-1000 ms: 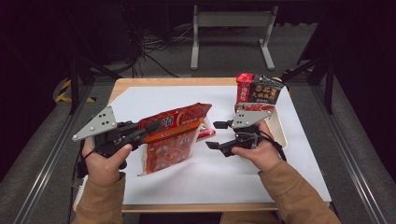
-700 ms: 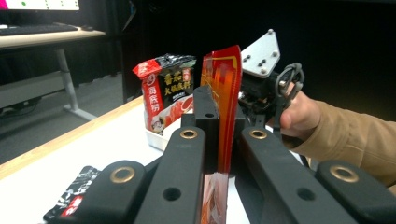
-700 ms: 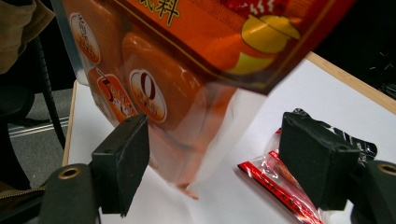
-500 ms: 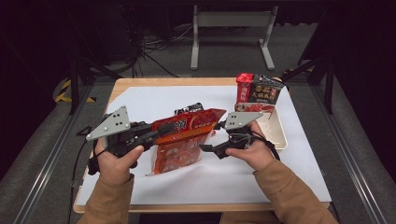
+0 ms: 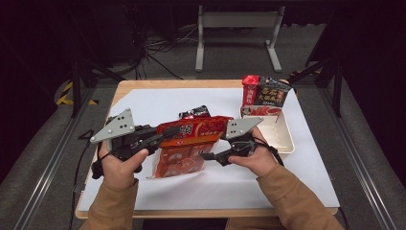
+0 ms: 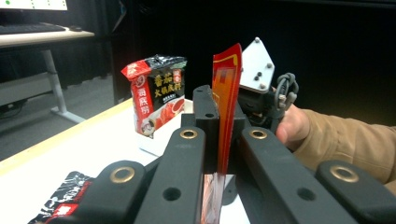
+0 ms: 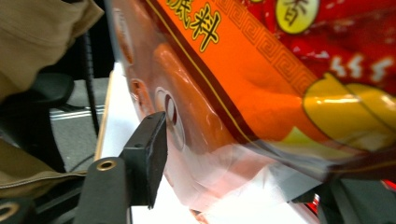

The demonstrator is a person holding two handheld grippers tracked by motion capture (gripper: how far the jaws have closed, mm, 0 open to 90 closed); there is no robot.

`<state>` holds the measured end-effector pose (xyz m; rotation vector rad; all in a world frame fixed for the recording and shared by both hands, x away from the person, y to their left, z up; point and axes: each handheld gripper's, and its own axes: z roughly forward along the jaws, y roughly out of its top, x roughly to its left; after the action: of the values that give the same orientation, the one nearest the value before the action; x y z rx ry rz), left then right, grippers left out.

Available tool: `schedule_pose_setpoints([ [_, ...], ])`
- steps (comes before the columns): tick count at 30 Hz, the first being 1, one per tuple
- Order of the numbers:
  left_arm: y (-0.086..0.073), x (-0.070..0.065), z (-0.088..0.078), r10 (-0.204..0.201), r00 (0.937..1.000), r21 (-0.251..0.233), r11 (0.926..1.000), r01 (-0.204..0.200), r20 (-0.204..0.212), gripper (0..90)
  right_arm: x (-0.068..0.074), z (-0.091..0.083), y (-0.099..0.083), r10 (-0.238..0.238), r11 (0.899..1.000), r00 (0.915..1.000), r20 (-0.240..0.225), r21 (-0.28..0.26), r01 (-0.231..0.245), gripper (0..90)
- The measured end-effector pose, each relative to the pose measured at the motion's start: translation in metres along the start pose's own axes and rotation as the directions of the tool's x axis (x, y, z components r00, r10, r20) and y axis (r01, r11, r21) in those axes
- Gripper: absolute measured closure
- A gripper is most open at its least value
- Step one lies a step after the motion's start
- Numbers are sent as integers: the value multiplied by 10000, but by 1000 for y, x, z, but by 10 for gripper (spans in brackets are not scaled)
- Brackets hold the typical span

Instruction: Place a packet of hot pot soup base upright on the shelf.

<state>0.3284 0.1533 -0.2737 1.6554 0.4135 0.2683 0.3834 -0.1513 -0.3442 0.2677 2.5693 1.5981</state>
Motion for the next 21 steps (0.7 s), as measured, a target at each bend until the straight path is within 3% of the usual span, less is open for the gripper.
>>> schedule_pose_setpoints([
  [7,-1,0,1,-51,10000,-106,9999,50,-35,900,5,2,-1,-70,9996,9958,-917,-291,44,540],
  [14,-1,0,1,-75,10000,-70,9999,75,-26,900,9,9,-1,-358,9994,9941,-1025,-56,354,639],
  [21,-3,2,0,-51,10000,-161,9999,52,19,898,10,3,6,-619,9976,9931,-999,236,645,701],
])
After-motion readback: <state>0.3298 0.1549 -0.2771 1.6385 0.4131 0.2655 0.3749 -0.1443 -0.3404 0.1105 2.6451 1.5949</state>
